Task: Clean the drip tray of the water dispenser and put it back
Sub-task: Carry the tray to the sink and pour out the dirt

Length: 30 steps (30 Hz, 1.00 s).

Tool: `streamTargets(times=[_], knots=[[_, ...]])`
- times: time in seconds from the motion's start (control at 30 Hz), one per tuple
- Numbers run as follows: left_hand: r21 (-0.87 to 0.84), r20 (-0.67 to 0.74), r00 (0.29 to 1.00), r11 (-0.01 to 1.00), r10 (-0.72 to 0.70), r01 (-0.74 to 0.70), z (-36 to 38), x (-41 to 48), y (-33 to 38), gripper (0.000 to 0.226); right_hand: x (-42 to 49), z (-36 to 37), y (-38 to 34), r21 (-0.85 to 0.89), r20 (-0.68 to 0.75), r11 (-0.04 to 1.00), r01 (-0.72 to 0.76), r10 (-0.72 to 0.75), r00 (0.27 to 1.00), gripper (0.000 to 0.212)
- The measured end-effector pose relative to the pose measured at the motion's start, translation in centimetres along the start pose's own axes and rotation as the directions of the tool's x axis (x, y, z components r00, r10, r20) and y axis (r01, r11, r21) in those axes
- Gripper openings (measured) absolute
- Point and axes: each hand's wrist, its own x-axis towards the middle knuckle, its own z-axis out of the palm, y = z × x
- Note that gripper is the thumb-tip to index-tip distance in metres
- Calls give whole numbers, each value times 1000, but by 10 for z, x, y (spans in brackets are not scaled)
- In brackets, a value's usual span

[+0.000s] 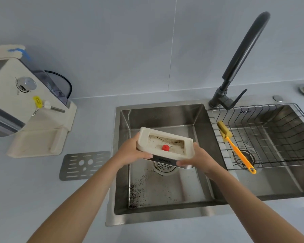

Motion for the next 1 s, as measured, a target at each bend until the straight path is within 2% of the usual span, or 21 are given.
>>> streamTargets(times=[0.23,0.37,0.53,0.67,0.77,1.0], knots=[[78,47,998,996,-50,46,-17,17,11,63,10,3,-1,131,55,988,-80,73,996,54],[165,68,994,984,-81,69,-27,32,20,58,18,6,3,234,40,955,-181,177,983,26],[261,58,996,964,-60,43,-39,54,39,43,26,11,4,469,80,840,-273,267,960,41],[340,54,997,940,-56,34,-46,72,60,40,28,17,-3,684,160,667,-295,257,953,24],[418,37,997,907,-70,48,-47,83,73,51,28,22,-4,741,221,582,-335,260,940,18],[477,72,982,870,-177,122,-36,93,72,64,25,28,-1,772,293,483,-413,307,906,35]])
